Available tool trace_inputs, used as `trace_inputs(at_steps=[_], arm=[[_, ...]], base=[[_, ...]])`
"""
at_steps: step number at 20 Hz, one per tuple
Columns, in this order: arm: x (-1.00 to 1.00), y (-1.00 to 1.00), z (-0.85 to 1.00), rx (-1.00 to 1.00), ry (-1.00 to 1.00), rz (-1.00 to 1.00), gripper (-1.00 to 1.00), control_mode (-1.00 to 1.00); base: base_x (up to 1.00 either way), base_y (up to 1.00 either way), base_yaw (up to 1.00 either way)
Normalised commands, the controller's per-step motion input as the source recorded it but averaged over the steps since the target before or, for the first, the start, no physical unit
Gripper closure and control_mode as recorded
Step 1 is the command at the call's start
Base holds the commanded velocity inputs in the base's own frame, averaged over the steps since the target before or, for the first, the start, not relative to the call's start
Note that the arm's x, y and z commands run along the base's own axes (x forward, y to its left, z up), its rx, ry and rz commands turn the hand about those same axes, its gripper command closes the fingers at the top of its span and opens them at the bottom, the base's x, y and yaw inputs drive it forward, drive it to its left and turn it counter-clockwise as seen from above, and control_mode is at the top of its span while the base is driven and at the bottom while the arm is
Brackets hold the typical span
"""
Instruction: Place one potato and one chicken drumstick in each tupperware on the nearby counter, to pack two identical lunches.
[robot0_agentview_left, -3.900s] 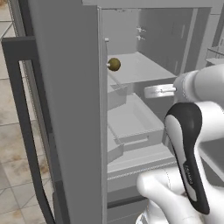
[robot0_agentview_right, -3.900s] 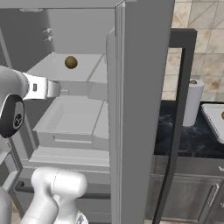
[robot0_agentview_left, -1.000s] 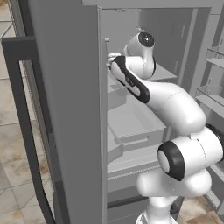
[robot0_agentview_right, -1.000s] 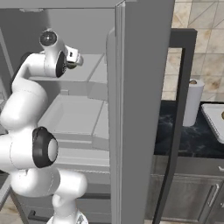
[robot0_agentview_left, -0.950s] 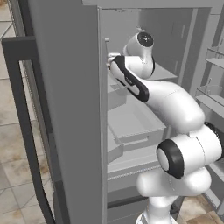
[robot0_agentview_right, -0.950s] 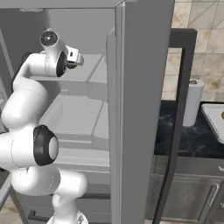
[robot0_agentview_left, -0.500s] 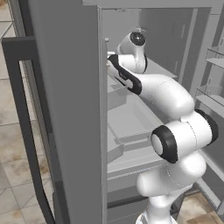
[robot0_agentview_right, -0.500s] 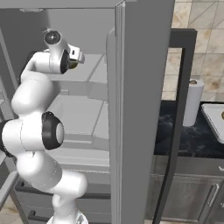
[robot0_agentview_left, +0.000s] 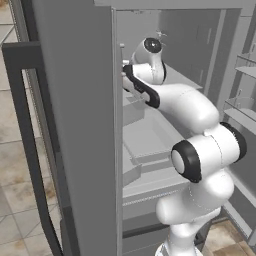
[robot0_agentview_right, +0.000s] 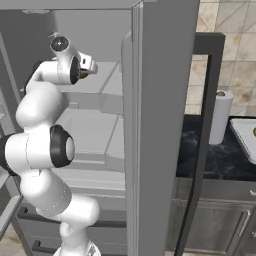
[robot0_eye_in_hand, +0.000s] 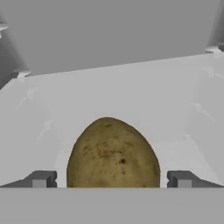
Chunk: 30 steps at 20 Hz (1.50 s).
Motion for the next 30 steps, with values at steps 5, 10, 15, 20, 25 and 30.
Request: trace_inputs(at_steps=[5,10,15,20,25,30], arm=[[0.10,0.00,-0.19,0.00,0.00,-0.06,-1.00,-1.00],[0.31,0.00,-0.25,0.00,0.00,-0.05,-1.00,-1.00],[0.36,0.00,-0.32,0.00,0.00,-0.04,-1.00,-1.00],[0.12,0.03,-0.52,-0.02,0.02,-0.06,1.00,-1.00],[0.19,0.01,-0.30,-0.01,0.00,-0.03,1.00,-1.00],[0.06,0.00,-0.04,0.00,0.00,0.00,1.00,-1.00]], base=[[0.00,0.00,0.00],[0.00,0.00,0.00],[0.00,0.00,0.00],[0.00,0.00,0.00],[0.00,0.00,0.00],[0.00,0.00,0.00]])
